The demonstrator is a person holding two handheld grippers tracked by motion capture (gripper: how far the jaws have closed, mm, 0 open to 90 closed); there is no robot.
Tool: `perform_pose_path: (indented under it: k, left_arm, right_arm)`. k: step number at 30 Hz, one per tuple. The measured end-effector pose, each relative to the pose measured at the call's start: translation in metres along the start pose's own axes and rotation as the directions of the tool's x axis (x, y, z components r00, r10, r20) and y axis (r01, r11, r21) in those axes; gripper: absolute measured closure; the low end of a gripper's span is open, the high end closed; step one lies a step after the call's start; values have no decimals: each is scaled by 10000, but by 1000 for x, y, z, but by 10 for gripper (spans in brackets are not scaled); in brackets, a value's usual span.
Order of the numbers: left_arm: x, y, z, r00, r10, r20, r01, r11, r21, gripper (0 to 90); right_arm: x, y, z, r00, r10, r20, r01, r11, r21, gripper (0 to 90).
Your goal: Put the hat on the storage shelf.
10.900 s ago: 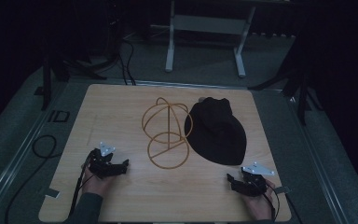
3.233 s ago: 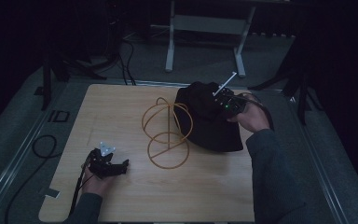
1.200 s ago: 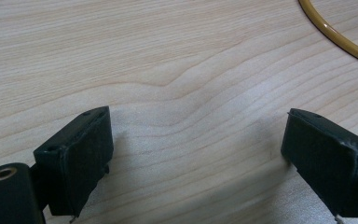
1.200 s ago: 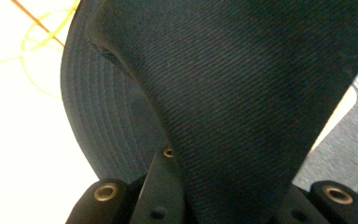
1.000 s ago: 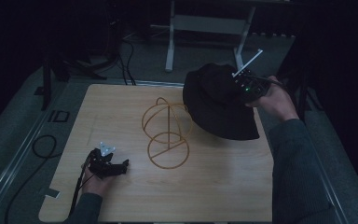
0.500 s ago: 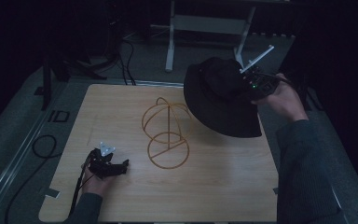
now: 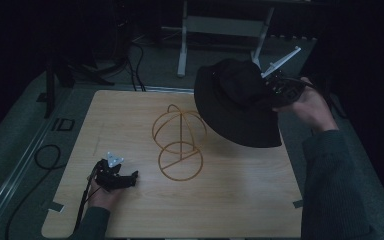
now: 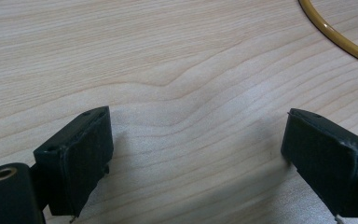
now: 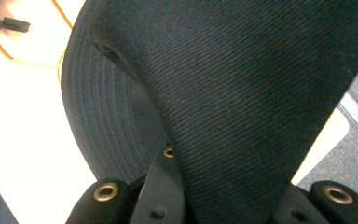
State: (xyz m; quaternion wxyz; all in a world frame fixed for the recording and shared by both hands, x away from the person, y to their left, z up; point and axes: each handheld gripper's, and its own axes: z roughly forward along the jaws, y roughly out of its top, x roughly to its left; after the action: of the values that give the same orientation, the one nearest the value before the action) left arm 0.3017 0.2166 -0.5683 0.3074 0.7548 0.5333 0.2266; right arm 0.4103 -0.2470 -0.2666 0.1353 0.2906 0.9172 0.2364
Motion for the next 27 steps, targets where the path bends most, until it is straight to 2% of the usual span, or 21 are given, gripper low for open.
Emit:
perform_pose_path:
  k: [10,17,23,27]
  left_arm:
    - [0,0,0,10000,-3,-4,3,10000,-22,94]
    - [0,0,0,10000,20,-3,-20,10000,6,94]
    - [0,0,0,10000,12,0,-12,10000,9,94]
    - [0,0,0,10000,9,3,-9,10000,7,94]
  right_arm:
    - [10,9,-10,9975,-546,-450,524,9974,-488,878]
    - [24,20,-12,9891,-1181,-884,1114,9908,-773,878]
    - [33,31,-12,9861,-1443,-826,1381,9874,-769,877]
    - [33,32,-16,9865,-1481,-700,1419,9860,-872,877]
